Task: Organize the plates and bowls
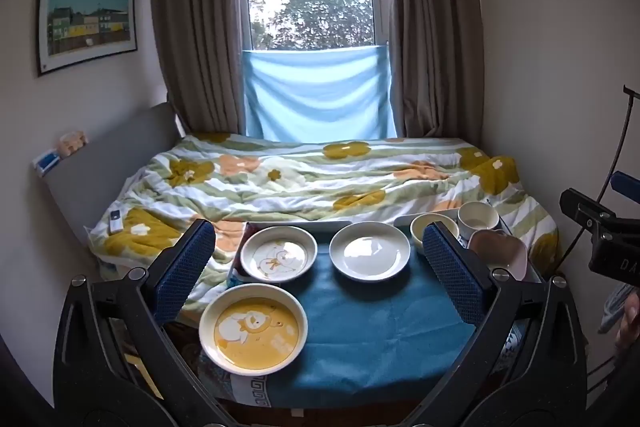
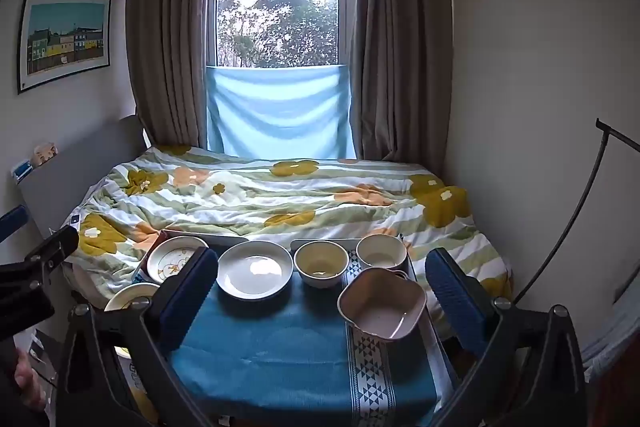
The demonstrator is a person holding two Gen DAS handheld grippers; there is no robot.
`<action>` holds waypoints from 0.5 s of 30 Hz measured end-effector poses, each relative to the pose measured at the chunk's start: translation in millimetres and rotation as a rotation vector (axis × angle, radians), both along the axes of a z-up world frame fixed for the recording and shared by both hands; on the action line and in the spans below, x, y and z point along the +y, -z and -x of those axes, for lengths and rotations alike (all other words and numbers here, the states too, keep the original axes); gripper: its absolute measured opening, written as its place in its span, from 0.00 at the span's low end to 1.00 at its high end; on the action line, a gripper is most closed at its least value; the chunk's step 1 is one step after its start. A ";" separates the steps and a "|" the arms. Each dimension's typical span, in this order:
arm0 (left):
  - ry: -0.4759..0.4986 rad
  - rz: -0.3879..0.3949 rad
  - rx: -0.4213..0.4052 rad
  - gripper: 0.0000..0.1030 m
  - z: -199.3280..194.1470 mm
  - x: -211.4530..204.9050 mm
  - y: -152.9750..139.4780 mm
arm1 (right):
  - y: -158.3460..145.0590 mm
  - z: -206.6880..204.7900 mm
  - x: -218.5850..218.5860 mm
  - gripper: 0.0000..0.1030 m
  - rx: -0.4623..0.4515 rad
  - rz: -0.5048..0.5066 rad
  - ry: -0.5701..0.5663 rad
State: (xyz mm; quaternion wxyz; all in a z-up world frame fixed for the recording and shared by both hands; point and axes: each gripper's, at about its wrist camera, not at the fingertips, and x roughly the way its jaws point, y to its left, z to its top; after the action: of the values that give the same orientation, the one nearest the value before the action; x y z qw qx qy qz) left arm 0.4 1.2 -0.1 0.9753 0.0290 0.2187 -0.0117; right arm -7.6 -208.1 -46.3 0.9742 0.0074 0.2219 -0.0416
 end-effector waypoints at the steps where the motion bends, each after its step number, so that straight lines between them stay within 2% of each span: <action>1: -0.003 -0.001 -0.004 1.00 0.3 0.8 -0.2 | 0.1 0.2 -0.1 1.00 -0.003 -0.006 -0.001; 15: -0.013 -0.030 -0.054 1.00 7.1 -4.2 -2.8 | -0.3 2.8 -1.5 1.00 0.003 0.002 0.004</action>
State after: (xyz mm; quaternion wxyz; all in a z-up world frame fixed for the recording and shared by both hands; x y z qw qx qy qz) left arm -6.6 -3.0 2.7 0.9803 0.0424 0.1927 -0.0016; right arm -10.5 -209.6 -46.1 0.9737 0.0066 0.2233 -0.0439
